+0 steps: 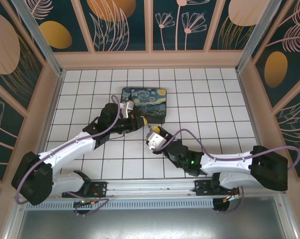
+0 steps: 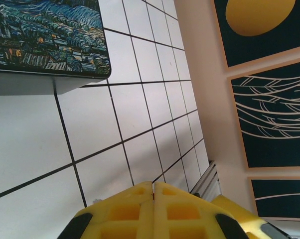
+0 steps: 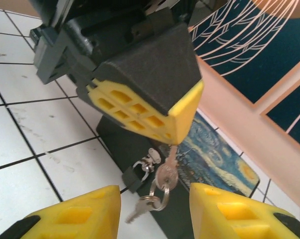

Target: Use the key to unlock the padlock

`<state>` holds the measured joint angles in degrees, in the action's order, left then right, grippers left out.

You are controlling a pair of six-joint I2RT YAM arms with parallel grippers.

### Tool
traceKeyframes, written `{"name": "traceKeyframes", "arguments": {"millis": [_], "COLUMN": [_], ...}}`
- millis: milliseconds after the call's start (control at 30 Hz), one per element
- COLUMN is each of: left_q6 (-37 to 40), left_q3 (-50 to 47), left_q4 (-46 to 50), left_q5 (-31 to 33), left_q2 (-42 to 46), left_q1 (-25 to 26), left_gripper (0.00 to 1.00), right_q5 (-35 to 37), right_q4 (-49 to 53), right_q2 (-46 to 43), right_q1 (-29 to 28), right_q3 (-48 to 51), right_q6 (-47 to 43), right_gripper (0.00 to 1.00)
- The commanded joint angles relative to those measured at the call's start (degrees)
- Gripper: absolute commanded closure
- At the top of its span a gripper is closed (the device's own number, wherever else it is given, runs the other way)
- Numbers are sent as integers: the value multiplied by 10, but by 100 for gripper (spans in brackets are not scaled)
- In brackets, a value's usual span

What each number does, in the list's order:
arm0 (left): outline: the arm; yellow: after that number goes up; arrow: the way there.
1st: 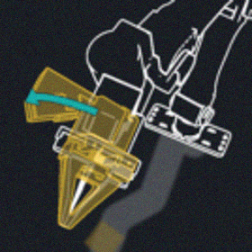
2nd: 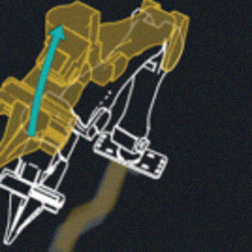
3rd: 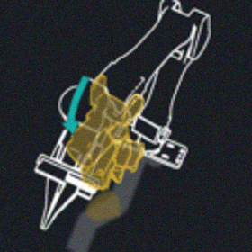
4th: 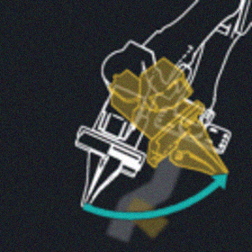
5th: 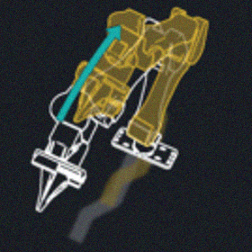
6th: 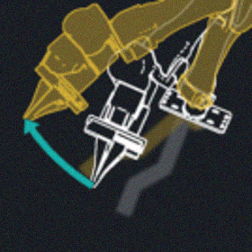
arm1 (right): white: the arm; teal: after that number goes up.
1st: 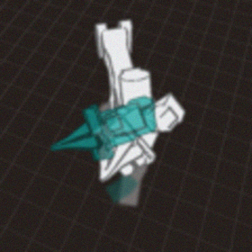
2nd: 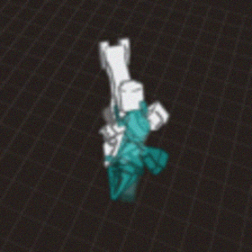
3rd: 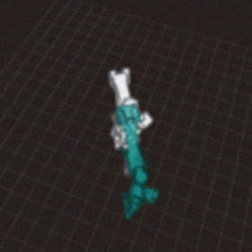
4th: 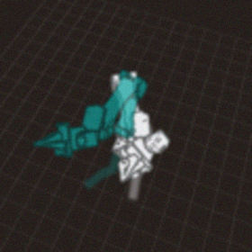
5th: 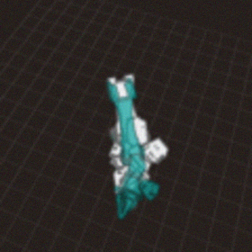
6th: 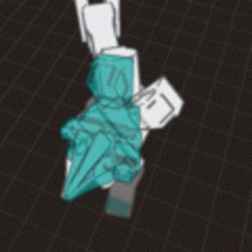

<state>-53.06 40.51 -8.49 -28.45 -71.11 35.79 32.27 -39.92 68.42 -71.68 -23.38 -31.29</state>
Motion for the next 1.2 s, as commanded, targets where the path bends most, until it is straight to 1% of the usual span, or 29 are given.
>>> {"name": "traceKeyframes", "arguments": {"millis": [0,100,333,433,567,800,1067,1167], "left_q6": [-9,-14,-16,-16,-21,-24,-24,-27], "left_q3": [14,9,8,10,6,1,-3,-4], "left_q4": [-2,-6,-5,-5,-8,-12,-16,-19], "left_q5": [-15,-17,-11,-16,-17,-22,-24,-27], "left_q2": [1,4,11,15,19,23,21,20], "left_q1": [2,2,2,2,1,2,1,1], "left_gripper": [100,100,100,100,100,100,100,100], "right_q5": [35,28,19,31,26,44,48,47], "right_q4": [-72,-68,-34,-51,-49,-83,-95,-90], "right_q2": [5,9,22,31,42,59,55,60], "right_q1": [-2,-1,0,1,5,10,13,15], "right_q3": [5,-1,-8,-4,-9,-12,-15,-18], "right_q6": [-41,-46,-29,-35,-39,-53,-58,-60], "right_gripper": [60,62,62,62,65,72,72,74]}}
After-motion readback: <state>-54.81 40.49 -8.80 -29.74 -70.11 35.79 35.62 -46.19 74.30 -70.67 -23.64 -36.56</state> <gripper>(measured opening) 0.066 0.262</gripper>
